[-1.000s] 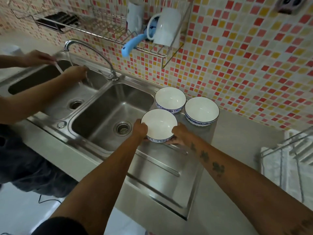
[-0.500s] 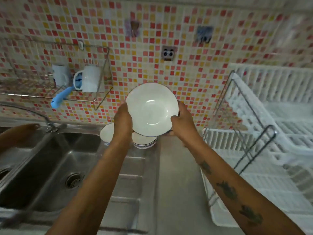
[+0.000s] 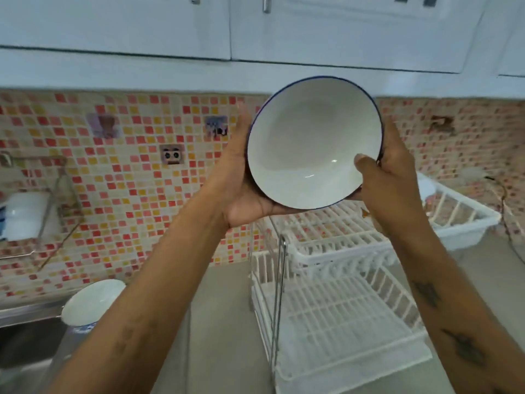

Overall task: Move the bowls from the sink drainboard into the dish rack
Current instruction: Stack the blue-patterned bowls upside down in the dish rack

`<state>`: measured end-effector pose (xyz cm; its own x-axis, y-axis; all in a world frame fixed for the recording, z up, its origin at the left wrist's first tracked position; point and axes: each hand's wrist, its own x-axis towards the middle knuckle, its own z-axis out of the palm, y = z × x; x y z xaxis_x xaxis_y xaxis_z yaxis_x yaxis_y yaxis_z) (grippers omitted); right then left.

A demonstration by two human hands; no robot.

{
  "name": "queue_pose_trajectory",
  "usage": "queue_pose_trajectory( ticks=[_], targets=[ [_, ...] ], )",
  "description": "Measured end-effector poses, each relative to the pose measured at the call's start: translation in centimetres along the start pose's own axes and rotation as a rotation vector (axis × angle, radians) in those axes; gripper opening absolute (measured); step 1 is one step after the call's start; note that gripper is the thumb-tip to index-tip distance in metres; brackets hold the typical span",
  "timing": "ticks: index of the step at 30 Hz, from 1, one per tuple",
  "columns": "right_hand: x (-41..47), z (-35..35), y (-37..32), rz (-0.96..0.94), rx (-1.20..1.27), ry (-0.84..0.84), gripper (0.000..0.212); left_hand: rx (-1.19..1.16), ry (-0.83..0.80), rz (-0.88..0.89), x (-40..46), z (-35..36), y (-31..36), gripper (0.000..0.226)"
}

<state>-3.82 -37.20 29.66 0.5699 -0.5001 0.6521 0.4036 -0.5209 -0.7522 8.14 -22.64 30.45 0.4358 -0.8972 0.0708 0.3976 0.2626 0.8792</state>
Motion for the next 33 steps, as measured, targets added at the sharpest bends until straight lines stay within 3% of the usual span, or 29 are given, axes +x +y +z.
queue_pose_trajectory(
  ticks=[2,5,6,9,12,14,17,19,23,28,33],
  targets=[
    [1.1,-1.8,1.1,0.107,0.046,-0.034,0.064,0.056,0.02,-0.057,1.3,0.9,-0.5,0.08],
    [3.1,-4.3,2.6,0.374,0.173,-0.137,0.031,0.129,0.114,-0.037,3.2,1.4,-1.5,0.07],
    [3.8,-5.1,3.2,0.469,0.221,-0.185,0.031,0.188,0.152,-0.007,3.8,1.5,-1.8,0.064],
    [6.1,-7.3,5.3,0.688,0.253,-0.32,0.071,0.427,0.232,0.062,5.5,1.7,-2.6,0.056],
    [7.9,-7.3,7.4,0.834,0.147,-0.398,0.089,0.739,0.367,0.095,7.1,1.9,-3.4,0.109],
    [8.9,-6.8,8.6,0.865,0.046,-0.464,0.094,0.943,0.431,0.144,7.9,2.1,-4.1,0.116],
    [9.3,-6.0,9.2,0.855,-0.167,-0.633,0.085,1.135,0.469,0.183,8.5,2.4,-5.4,0.086],
    [9.3,-5.6,9.5,0.856,-0.281,-0.709,0.08,1.214,0.482,0.174,8.6,2.3,-6.1,0.083],
    [9.2,-5.3,10.7,0.894,-0.22,-0.751,0.062,1.422,0.489,0.08,8.9,2.0,-6.4,0.092],
    [9.0,-5.3,11.5,0.886,-0.274,-0.789,0.048,1.651,0.425,-0.134,9.7,1.9,-7.2,0.129],
    [9.1,-5.3,11.9,0.897,-0.304,-0.797,0.063,1.751,0.438,-0.211,9.8,2.1,-7.3,0.126]
  ],
)
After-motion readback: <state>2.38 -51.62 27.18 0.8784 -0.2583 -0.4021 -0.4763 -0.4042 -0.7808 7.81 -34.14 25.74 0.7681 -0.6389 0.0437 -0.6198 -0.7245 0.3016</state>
